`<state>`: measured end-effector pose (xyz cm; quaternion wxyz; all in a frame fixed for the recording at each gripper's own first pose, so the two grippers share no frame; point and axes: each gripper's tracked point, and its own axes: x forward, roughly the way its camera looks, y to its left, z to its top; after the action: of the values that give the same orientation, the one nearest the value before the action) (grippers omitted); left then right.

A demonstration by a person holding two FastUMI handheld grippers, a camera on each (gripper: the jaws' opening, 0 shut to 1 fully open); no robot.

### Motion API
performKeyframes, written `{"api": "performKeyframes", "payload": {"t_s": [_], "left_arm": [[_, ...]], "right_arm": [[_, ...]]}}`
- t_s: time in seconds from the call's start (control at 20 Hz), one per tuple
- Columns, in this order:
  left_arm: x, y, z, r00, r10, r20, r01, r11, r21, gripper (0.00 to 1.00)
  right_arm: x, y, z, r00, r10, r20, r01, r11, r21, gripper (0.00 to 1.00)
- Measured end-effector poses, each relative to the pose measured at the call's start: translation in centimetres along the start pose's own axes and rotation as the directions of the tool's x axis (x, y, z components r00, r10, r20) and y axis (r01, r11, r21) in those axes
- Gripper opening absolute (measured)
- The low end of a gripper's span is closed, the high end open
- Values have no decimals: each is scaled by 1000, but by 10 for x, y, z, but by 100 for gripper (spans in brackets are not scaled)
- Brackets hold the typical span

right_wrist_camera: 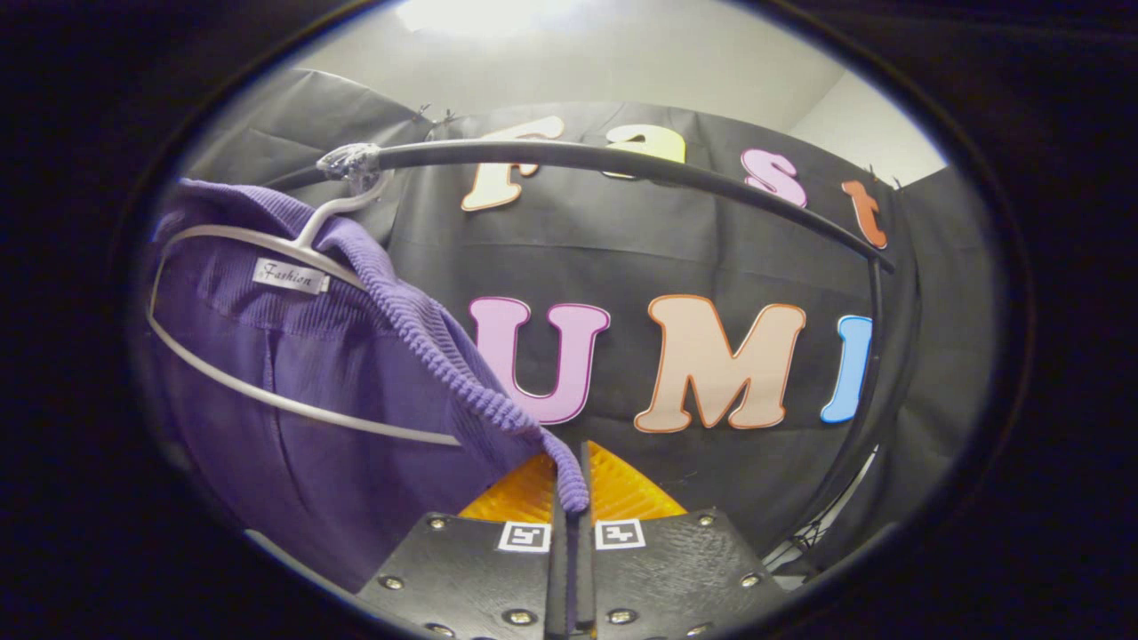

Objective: Grasp the clothes on the hanger with both hands and then place them into the laundry hamper below.

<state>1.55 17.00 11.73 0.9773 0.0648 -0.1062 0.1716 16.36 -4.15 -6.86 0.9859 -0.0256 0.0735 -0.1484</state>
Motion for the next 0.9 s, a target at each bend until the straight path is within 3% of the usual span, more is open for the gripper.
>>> {"api": "performKeyframes", "payload": {"t_s": [0.4,0.9], "left_arm": [[28,16,27,993,30,113,-45,989,138,0],[55,22,40,974,2,226,-66,958,278,0]], "right_arm": [[6,-11,18,999,-17,47,18,1000,-18,4],[11,-14,20,998,-14,62,15,1000,-20,4]]}}
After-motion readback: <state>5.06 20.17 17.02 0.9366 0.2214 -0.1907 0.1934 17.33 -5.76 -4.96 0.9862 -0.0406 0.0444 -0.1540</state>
